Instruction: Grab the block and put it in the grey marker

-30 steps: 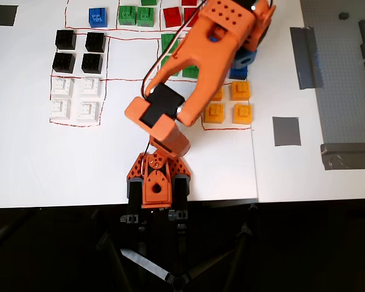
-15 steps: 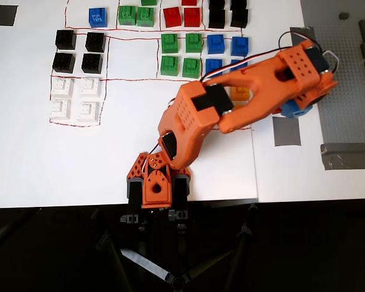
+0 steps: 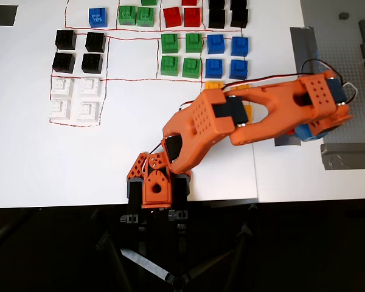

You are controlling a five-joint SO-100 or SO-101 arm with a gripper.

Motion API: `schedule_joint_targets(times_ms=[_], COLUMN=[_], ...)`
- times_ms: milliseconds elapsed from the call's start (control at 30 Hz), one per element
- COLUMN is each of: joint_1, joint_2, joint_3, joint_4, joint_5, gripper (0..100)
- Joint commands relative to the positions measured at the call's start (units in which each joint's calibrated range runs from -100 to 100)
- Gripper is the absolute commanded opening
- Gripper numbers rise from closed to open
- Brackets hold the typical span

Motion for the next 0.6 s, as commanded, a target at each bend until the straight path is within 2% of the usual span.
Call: schedule_joint_targets(times_ms=[0, 133, 267, 400, 567], joint_1=[1.1, 1.2, 1.4, 1.9, 2.5], joint_2=[-2.3, -1.4, -0.4, 0.6, 0.9], joint_3=[-5.5, -5.1, -5.2, -5.5, -6.1], joint_4=[-0.9, -0.9, -0.8, -0.9, -0.9], joint_5=[0.7, 0.4, 0.3, 0.4, 0.8], gripper=[0, 2, 10, 25, 30])
